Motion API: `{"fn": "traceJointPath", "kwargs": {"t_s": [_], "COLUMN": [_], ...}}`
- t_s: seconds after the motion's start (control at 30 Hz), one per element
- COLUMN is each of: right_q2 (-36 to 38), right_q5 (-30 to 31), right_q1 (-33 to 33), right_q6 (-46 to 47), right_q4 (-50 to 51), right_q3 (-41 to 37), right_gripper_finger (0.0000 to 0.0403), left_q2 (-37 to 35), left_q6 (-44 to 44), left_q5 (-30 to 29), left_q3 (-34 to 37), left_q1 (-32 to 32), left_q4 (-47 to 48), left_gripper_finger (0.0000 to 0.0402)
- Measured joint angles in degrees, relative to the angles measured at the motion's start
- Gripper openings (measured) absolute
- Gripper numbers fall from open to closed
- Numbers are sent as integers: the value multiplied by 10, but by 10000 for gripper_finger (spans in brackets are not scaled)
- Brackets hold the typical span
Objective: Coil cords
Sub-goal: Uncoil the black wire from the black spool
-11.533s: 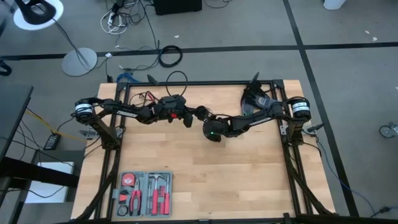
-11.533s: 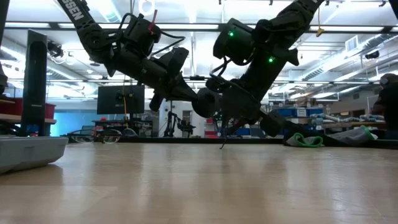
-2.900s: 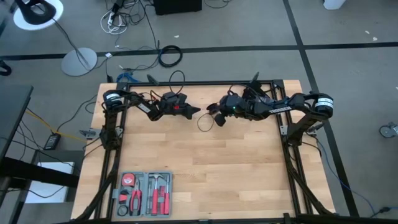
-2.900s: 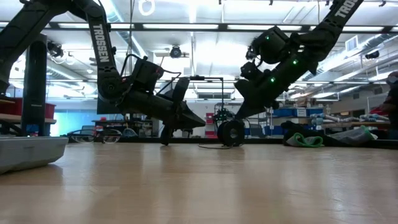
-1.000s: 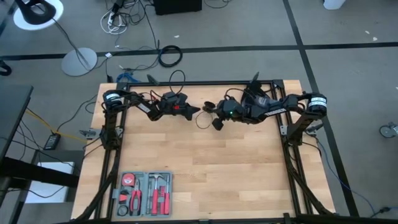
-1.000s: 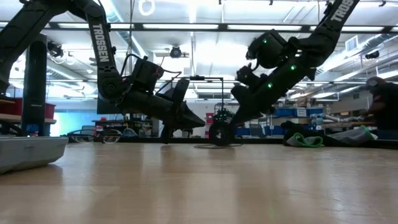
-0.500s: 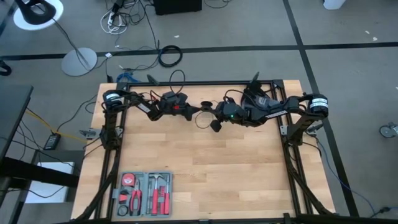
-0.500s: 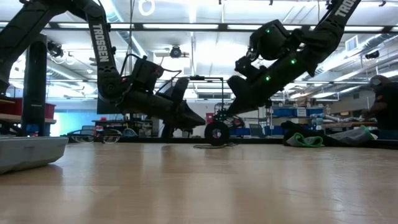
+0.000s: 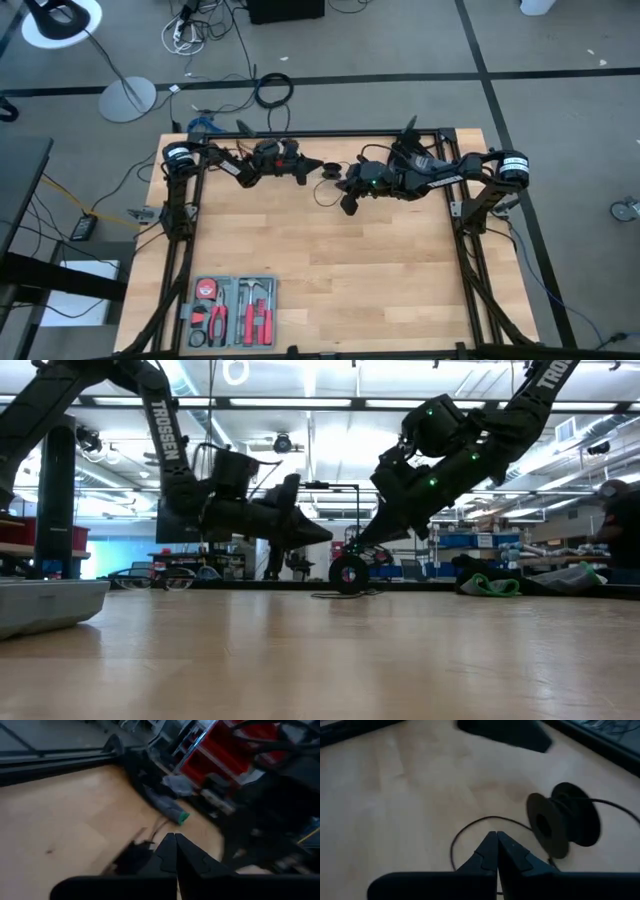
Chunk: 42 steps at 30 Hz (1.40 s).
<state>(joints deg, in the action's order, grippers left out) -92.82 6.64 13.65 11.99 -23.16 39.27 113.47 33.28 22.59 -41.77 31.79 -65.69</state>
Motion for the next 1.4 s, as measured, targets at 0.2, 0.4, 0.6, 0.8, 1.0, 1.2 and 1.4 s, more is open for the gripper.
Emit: {"fn": "traceJointPath", "kwargs": {"t_s": [0.2, 0.4, 0.6, 0.8, 1.0, 1.2, 1.4], "right_q2": [-18, -53, -99, -111, -111, -100, -39], "right_q5": [-21, -21, -4, 61, 75, 80, 70], "right_q1": [-11, -24, -22, -13, -13, -38, -90], "right_q6": [12, 15, 10, 10, 3, 35, 89], "right_q4": [-7, -24, -72, -56, -39, 28, 123], "right_q3": [0, 1, 8, 18, 18, 18, 17], "right_gripper_finger": [0, 0, 0, 0, 0, 0, 0], "left_q2": [0, 1, 5, 5, 5, 5, 5], "left_q6": [-110, -284, -331, -345, -346, -346, -346], "left_q5": [-10, -52, -132, -133, -93, -90, -90], "left_q3": [-105, -237, -256, -256, -256, -256, -256], "left_q1": [9, -3, -39, -55, -72, -91, -104], "left_q4": [223, 509, 551, 555, 534, 537, 543], "left_gripper_finger": [0, 0, 0, 0, 0, 0, 0]}}
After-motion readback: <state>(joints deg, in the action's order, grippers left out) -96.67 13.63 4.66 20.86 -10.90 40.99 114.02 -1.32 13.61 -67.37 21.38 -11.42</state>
